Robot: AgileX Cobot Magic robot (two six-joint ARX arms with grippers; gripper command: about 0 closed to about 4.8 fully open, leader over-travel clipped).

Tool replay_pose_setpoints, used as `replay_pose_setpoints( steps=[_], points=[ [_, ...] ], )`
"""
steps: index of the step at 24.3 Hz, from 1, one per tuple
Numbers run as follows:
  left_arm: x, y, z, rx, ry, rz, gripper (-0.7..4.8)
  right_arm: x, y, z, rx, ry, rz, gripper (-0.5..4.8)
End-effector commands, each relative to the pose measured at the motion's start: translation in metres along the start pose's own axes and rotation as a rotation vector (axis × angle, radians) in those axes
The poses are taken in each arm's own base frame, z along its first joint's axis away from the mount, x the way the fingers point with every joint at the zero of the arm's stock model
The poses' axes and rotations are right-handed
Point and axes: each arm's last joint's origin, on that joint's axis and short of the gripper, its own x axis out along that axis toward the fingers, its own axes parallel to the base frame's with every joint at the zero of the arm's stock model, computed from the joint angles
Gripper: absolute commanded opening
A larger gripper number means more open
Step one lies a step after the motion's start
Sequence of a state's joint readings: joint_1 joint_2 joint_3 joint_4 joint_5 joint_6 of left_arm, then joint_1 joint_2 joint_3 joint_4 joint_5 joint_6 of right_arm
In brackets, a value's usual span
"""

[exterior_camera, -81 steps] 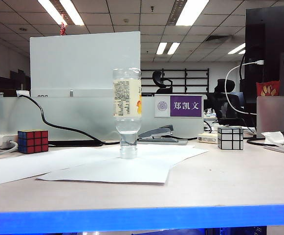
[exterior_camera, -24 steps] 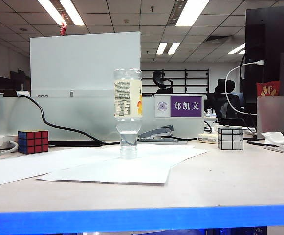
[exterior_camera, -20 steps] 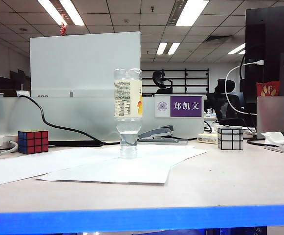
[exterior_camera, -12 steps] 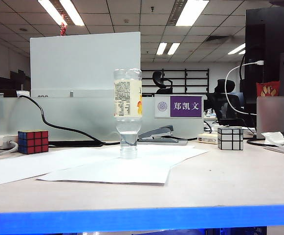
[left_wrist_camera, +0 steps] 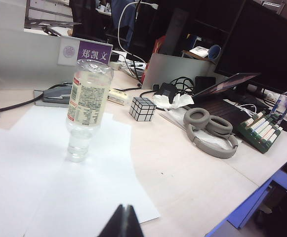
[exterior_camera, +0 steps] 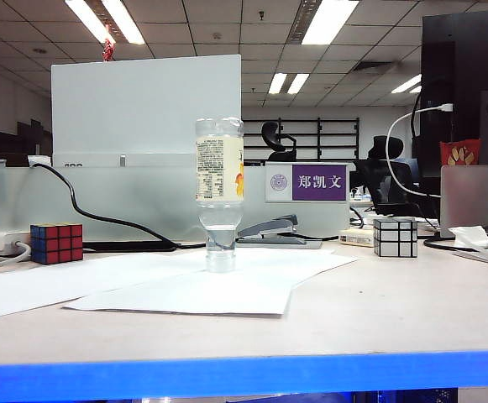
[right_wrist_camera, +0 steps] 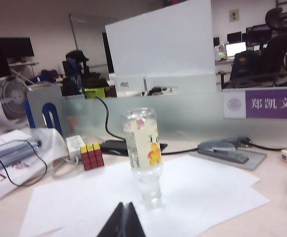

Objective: Flip the plastic bottle upside down.

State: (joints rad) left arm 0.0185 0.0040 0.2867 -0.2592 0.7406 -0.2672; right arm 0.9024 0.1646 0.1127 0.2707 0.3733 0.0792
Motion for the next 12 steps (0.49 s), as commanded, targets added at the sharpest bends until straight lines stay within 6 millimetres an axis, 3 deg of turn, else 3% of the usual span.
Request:
replay_pose_setpoints(
  steps=[1,12],
  points=[
    [-0.0006,-0.0009,0.0019,0.003,-0.009,-0.001,-0.04,-0.0001,0.0,-0.0007,-0.003,0.013,0.001,0.09],
    [-0.0006,-0.0009,0.0019,0.025,-0.01,0.001,-0.04,-0.0004,-0.0005,-0.006,-0.023,0.065,-0.003,0.09]
  ],
)
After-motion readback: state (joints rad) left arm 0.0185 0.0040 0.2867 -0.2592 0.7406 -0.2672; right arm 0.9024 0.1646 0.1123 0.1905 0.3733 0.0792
